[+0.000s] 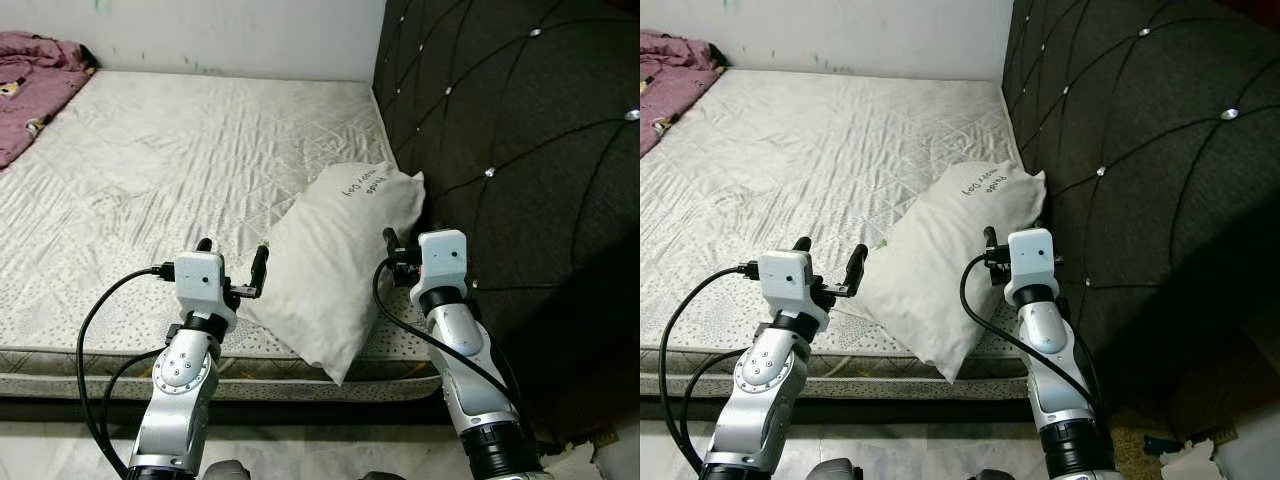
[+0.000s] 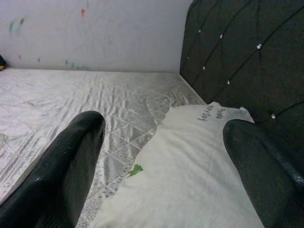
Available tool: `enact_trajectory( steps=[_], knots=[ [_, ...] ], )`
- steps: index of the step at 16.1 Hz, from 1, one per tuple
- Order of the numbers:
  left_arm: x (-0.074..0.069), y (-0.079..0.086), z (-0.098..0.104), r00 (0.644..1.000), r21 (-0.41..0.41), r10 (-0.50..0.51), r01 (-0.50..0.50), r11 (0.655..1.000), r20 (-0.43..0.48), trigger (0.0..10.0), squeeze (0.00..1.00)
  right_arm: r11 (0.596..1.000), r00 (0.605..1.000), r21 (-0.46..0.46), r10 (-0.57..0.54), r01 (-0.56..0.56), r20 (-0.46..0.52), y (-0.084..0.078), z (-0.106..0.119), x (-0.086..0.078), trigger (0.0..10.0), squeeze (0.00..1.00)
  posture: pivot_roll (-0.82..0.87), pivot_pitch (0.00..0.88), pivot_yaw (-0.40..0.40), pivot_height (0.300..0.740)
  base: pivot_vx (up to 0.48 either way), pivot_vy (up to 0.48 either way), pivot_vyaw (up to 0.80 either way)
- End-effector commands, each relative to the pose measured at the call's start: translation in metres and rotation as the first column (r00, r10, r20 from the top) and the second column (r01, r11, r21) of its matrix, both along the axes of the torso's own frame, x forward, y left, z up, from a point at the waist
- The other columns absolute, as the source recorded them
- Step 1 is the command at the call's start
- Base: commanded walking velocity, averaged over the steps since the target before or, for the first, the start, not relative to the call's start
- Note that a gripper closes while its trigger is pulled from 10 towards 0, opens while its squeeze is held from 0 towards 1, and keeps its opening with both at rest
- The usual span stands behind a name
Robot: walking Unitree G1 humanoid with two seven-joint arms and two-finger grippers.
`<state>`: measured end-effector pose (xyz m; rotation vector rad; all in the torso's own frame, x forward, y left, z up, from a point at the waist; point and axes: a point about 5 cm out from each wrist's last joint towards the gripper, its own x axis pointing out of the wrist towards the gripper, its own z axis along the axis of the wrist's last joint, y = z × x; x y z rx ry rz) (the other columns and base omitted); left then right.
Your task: Clean up the room
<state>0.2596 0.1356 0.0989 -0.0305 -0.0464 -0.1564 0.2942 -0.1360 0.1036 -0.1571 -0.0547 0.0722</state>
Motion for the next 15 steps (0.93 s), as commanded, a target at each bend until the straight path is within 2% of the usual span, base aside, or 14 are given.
enact_trajectory(
  steps=[1, 10, 14, 15],
  knots=[
    [-0.0008, -0.0007, 0.0015, 1.000, -0.001, -0.014, 0.014, 1.000, 0.010, 10.0, 0.00, 1.000, 1.000, -0.003, 0.005, -0.005, -0.003, 0.0001, 0.0005, 0.0007, 10.0, 0.00, 0.07, 0.000, -0.029, 0.740, 0.341, 0.000, 0.00],
    [-0.0007, 0.0001, 0.0013, 1.000, 0.004, -0.011, 0.011, 1.000, 0.007, 10.0, 0.00, 1.000, 1.000, -0.003, 0.012, -0.012, -0.002, 0.0009, 0.0008, 0.0022, 10.0, 0.00, 0.07, 0.000, -0.033, 0.740, 0.335, 0.000, 0.00],
    [-0.0006, 0.0006, 0.0011, 1.000, 0.014, 0.001, -0.001, 1.000, 0.007, 10.0, 0.00, 1.000, 1.000, -0.002, 0.009, -0.009, -0.001, 0.0007, 0.0012, 0.0021, 10.0, 0.00, 0.07, 0.000, -0.035, 0.740, 0.000, 0.000, 0.00],
    [0.0008, 0.0008, 0.0022, 1.000, 0.053, 0.011, -0.011, 0.999, 0.006, 10.0, 0.00, 1.000, 1.000, -0.002, 0.008, -0.008, 0.000, 0.0004, 0.0018, 0.0026, 10.0, 0.00, 0.08, 0.000, -0.041, 0.740, 0.000, 0.000, 0.00]
  ],
)
